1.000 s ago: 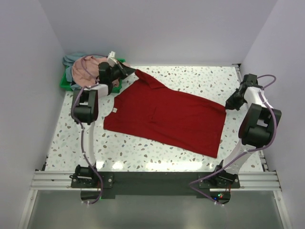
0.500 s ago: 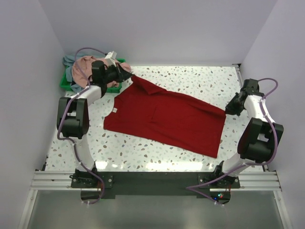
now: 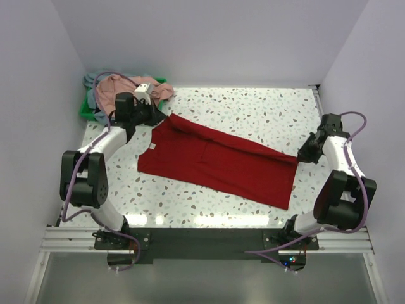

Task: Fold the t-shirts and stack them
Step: Fold the tshirt

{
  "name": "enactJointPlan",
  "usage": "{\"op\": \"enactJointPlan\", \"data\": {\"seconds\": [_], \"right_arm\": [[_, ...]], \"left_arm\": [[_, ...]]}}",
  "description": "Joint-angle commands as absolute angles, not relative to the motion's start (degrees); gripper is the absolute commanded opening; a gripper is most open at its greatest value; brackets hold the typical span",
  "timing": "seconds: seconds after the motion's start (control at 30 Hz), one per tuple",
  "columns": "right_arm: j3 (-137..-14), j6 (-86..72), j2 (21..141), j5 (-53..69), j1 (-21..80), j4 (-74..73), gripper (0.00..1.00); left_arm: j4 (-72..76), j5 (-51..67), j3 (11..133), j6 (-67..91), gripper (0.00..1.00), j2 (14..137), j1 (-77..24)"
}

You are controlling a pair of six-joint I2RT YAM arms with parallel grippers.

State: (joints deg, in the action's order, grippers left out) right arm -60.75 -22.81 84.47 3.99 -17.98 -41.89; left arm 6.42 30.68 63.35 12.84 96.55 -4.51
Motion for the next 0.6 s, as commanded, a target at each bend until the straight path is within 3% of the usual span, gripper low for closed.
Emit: {"op": "enactJointPlan", "data": {"seconds": [0.0, 0.57], "right_arm": [[-59.5, -21.4, 81.8, 2.5, -17.3, -43.6, 0.00], [-53.3, -19.6, 79.9, -3.2, -15.6, -43.9, 0.00]], "left_arm": [[5.1, 26.4, 60.7, 10.9, 0.00, 91.8, -4.3], [0.1, 23.5, 52.9, 13.4, 0.00, 78.8, -4.2]]}}
